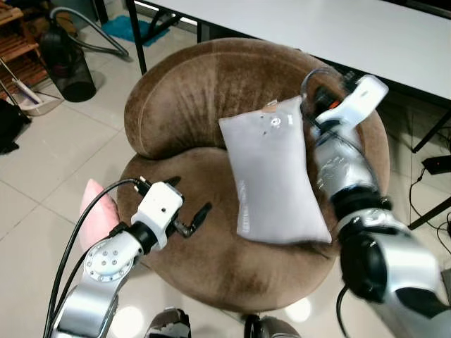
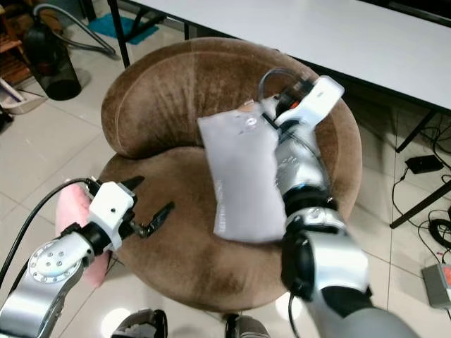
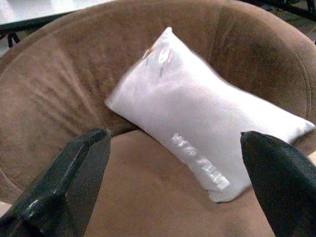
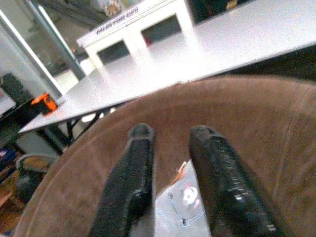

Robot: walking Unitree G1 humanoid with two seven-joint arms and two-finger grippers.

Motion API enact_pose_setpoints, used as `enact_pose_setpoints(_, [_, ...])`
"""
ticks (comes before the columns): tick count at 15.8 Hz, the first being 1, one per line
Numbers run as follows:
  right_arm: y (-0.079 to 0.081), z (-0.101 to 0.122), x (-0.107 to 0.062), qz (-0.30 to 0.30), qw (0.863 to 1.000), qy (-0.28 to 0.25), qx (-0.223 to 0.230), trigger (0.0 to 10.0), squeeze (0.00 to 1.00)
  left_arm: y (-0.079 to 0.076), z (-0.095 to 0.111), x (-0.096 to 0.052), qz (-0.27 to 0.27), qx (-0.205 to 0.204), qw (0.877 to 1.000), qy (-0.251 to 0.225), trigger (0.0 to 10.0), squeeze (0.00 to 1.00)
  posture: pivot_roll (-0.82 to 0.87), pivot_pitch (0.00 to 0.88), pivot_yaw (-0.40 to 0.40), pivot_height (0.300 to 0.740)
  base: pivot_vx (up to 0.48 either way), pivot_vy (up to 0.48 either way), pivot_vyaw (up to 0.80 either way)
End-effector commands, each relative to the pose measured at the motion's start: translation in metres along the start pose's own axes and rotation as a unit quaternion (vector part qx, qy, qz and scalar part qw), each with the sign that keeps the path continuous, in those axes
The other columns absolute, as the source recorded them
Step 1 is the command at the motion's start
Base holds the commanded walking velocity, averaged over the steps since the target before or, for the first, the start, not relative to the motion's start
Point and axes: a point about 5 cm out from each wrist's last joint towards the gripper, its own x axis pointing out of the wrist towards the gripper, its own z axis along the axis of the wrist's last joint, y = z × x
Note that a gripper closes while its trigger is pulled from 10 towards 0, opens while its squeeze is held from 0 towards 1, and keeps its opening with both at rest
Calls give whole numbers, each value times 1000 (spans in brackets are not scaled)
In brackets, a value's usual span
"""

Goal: Move the pillow to the sofa from floor

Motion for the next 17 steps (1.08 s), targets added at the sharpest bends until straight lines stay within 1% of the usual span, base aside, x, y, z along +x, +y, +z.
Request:
enact_pose_setpoints(1, [-5,2,0,7,1000,-6,-23,10000,0,-3,-1,6,3,-5,1000,4,10000,0,142,140,-70,740,0,0,0])
enact_pose_setpoints(2, [-6,1,-2,28,998,-10,-49,10000,0,-5,-4,12,9,-15,1000,7,10000,0,118,117,-65,740,0,0,0])
enact_pose_setpoints(3, [-7,-6,-14,60,995,-14,-72,10000,0,-7,-5,18,11,-13,1000,4,10000,0,106,106,-62,740,0,0,0])
enact_pose_setpoints(4, [-12,-17,-35,79,992,-11,-100,10000,0,-10,-7,27,15,-11,1000,1,10000,0,76,84,-54,740,0,0,0])
enact_pose_setpoints(5, [-16,-21,-47,80,991,-11,-110,10000,0,-11,-7,30,19,-14,1000,0,10000,0,63,73,-48,740,0,0,0])
enact_pose_setpoints(6, [-26,-30,-70,78,989,-6,-126,10000,0,-11,-7,36,25,-20,999,-3,10000,0,31,53,-33,740,0,0,0])
enact_pose_setpoints(7, [-41,-45,-110,70,987,14,-144,10000,0,-14,-6,43,25,-24,999,-9,10000,0,18,46,-23,740,0,0,0])
enact_pose_setpoints(8, [-50,-53,-137,58,987,31,-149,10000,0,-17,-6,47,18,-25,999,-13,10000,0,-9,34,-9,740,0,0,0])
enact_pose_setpoints(9, [-61,-58,-160,40,986,46,-158,10000,0,-19,-7,48,12,-26,999,-15,10000,0,-23,28,-3,740,0,304,0])
enact_pose_setpoints(10, [-71,-60,-179,16,984,61,-166,10000,0,-20,-9,50,12,-27,999,-16,10000,0,-40,21,5,740,0,334,0])
enact_pose_setpoints(11, [-75,-60,-185,5,984,67,-166,10000,0,-20,-9,50,12,-27,999,-16,10000,0,-40,21,5,740,0,334,0])
enact_pose_setpoints(12, [-80,-59,-195,-11,983,72,-170,10000,0,-20,-11,50,13,-30,999,-16,10000,0,-45,18,5,740,0,368,0])
enact_pose_setpoints(13, [-80,-57,-203,-21,982,80,-171,10000,0,-21,-11,51,13,-31,999,-18,10000,0,-51,17,4,740,0,409,0])
enact_pose_setpoints(15, [-76,-58,-207,-29,980,90,-173,10000,0,-22,-14,54,17,-30,999,-17,10000,0,-51,16,-3,740,0,409,0])
enact_pose_setpoints(17, [-69,-61,-204,-17,981,93,-172,10000,0,-22,-13,55,23,-30,999,-17,10000,0,-45,17,-10,740,0,424,0])
